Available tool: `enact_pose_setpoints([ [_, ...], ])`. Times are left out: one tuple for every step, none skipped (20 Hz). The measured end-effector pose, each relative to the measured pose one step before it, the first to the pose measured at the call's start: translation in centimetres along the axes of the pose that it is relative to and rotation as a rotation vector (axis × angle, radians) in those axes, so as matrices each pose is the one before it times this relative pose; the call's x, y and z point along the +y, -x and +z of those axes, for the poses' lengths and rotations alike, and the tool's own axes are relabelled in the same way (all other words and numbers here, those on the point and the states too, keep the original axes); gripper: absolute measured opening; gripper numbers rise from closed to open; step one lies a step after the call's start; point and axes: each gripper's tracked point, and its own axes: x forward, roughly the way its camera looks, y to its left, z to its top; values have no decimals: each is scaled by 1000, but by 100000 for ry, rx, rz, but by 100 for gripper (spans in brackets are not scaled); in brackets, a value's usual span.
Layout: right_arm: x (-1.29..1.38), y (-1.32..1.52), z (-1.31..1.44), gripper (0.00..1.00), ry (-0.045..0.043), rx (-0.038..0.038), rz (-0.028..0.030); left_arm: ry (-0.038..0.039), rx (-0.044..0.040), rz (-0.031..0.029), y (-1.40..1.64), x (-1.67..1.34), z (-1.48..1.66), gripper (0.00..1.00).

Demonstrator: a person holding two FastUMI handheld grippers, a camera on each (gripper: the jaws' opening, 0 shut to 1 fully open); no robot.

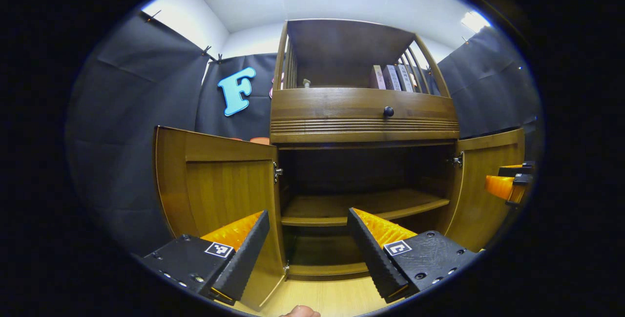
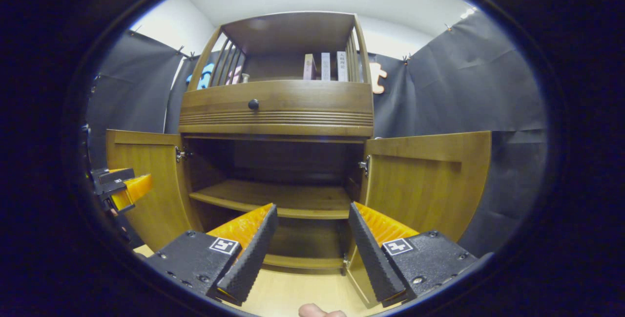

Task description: Open the right door of the double-door shoe cabinet with the right hand, and open the left door with the left hand.

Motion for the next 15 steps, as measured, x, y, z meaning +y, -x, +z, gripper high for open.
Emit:
enact_pose_setpoints([
  [98, -221, 27, 93, 38, -168, 548, -201, 89, 219, -23, 156, 2, 96],
  [85, -215, 38, 96, 256, 69, 309, -36, 107, 115, 30, 13, 24, 96],
  [190, -142, 12, 96, 229, 87, 638, 47, 269, -32, 15, 49, -21, 96],
  [125, -136, 1, 96, 277, 48, 161, -37, 45, 112, -91, 111, 75, 96],
  [77, -238, -50, 93, 107, 264, 220, 55, 453, 141, -123, 188, -146, 96],
  [132, -82, -24, 93, -80, 240, 256, 77, 367, -108, -62, 86, -11, 100],
  [49, -102, -41, 93, -318, 269, 118, 108, 162, 59, -157, 132, -1, 96],
  [64, -125, -152, 93, -176, 577, 144, 71, 440, -207, 4, 105, -175, 96],
  [-16, -63, -136, 93, -171, 414, -42, 196, 184, 81, -93, 59, -56, 96],
  [-604, -71, -43, 93, -54, 393, -150, 420, 311, -151, -3, 80, -7, 96],
  [-109, -106, 19, 93, -253, -130, -781, 482, -563, 581, -6, 198, 93, 100],
  [-34, 57, 113, 93, -477, -514, -590, 636, -2054, 1013, 52, 327, 492, 96],
  [65, -65, -44, 93, -472, -283, -403, 725, -1190, -70, -109, 57, 282, 96],
  [53, -35, 23, 93, -345, -269, -489, 535, -167, -782, -200, -165, -60, 96],
  [160, 113, 38, 93, -139, -495, -69, 304, 450, -389, -225, 38, -206, 100],
])
